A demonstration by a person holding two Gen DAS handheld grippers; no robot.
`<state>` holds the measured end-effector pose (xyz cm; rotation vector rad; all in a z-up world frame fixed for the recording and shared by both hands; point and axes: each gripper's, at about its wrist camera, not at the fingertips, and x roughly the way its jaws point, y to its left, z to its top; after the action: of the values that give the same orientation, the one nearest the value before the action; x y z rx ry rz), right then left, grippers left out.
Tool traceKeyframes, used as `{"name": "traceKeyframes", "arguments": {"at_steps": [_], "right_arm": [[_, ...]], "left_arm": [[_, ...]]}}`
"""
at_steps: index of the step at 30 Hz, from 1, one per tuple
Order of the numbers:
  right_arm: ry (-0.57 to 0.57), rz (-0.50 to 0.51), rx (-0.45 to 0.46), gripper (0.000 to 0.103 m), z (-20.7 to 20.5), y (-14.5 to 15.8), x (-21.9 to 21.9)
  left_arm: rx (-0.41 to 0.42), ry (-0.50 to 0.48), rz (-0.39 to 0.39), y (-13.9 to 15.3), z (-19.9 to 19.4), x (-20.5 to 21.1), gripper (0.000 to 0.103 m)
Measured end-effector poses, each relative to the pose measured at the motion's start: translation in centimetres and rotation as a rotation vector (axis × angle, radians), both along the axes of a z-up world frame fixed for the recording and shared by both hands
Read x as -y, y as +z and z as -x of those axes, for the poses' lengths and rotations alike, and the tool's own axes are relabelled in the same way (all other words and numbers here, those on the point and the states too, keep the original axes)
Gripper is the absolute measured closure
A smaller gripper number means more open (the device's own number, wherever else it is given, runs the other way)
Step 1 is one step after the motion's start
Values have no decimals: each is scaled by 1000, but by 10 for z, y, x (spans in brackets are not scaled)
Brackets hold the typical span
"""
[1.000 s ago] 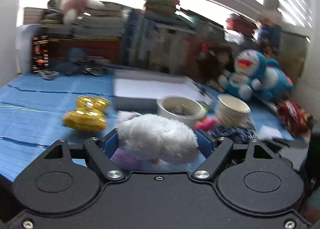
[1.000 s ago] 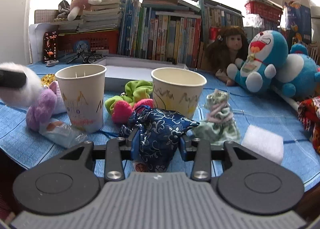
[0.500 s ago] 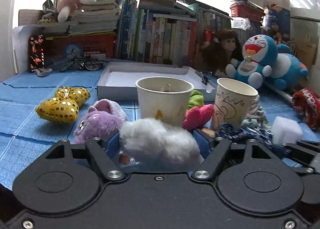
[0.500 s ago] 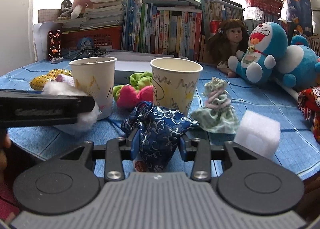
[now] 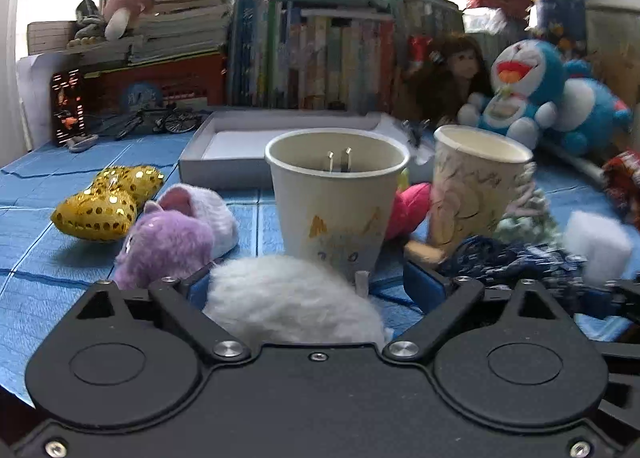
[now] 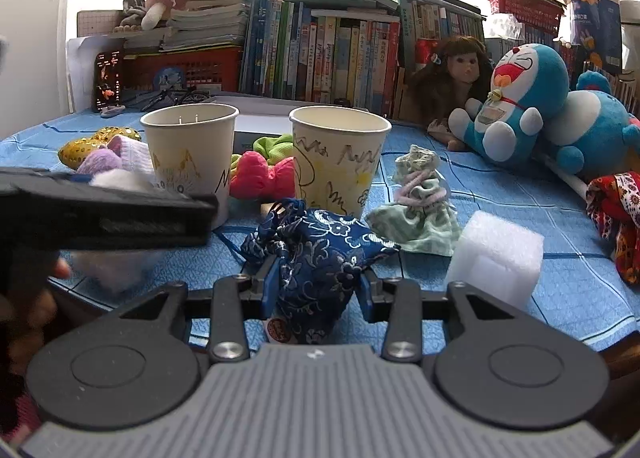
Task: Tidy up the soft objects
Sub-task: 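Lift the white plush with the left tool while the right tool lifts the navy pouch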
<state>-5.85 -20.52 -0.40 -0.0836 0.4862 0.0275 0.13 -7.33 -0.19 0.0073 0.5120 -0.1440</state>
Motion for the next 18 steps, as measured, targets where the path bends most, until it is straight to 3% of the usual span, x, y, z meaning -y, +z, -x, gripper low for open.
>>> {"name": "traceKeyframes", "arguments": {"at_steps": [2, 7, 11, 18], "right_arm": [[3, 0, 0, 59, 1, 0, 0], [5, 1, 3, 59, 1, 0, 0], [-1, -24, 6, 60, 2, 0, 3], [-13, -34, 13, 60, 1, 2, 7]], "left_arm": [[11, 22, 10, -3, -4, 2, 16], [50, -22, 72, -2, -18, 3, 45], [62, -36, 40, -2, -19, 8, 46], [60, -23, 83, 0, -19, -1, 46]]}}
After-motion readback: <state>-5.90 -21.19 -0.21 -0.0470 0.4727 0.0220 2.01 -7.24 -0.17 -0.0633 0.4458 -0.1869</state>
